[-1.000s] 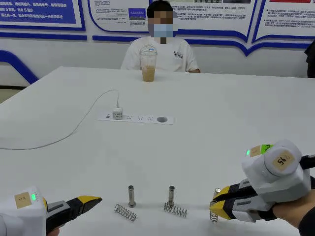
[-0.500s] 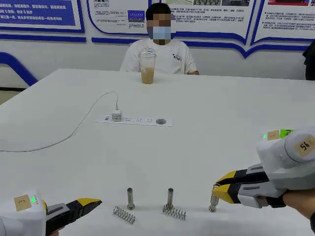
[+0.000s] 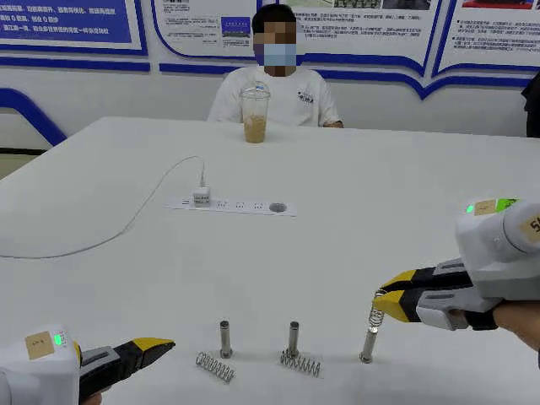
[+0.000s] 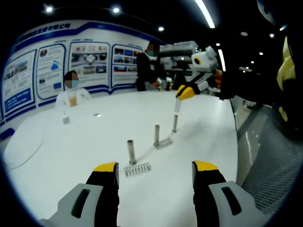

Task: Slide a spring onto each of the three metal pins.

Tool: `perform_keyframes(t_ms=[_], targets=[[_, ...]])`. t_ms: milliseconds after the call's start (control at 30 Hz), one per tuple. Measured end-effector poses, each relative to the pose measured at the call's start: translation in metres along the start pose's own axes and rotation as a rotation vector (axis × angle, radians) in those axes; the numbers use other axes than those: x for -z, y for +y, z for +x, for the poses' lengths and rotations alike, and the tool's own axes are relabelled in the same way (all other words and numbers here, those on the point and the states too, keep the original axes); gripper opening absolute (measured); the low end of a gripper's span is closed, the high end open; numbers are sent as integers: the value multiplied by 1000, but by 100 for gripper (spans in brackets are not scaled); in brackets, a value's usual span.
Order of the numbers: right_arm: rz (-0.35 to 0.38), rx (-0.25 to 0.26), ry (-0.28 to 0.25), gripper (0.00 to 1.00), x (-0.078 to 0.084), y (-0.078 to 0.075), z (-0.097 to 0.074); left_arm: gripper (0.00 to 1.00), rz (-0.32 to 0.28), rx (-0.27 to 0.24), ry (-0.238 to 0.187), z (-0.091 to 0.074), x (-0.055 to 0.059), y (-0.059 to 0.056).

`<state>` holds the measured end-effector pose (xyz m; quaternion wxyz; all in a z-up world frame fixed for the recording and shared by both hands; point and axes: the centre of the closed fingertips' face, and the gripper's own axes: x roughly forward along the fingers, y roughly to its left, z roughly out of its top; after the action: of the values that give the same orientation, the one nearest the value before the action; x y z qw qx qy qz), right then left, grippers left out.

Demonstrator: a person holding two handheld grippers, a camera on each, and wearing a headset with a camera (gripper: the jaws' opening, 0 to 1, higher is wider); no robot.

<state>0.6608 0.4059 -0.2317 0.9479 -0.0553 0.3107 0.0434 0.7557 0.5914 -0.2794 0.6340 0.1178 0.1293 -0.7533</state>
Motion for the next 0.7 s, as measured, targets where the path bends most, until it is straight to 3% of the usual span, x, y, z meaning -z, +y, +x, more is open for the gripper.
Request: perform_keyframes(t_ms=[700], targets=[[21,-7,3,12,7,-1,7,64,-5,-3,7,0,3,0]])
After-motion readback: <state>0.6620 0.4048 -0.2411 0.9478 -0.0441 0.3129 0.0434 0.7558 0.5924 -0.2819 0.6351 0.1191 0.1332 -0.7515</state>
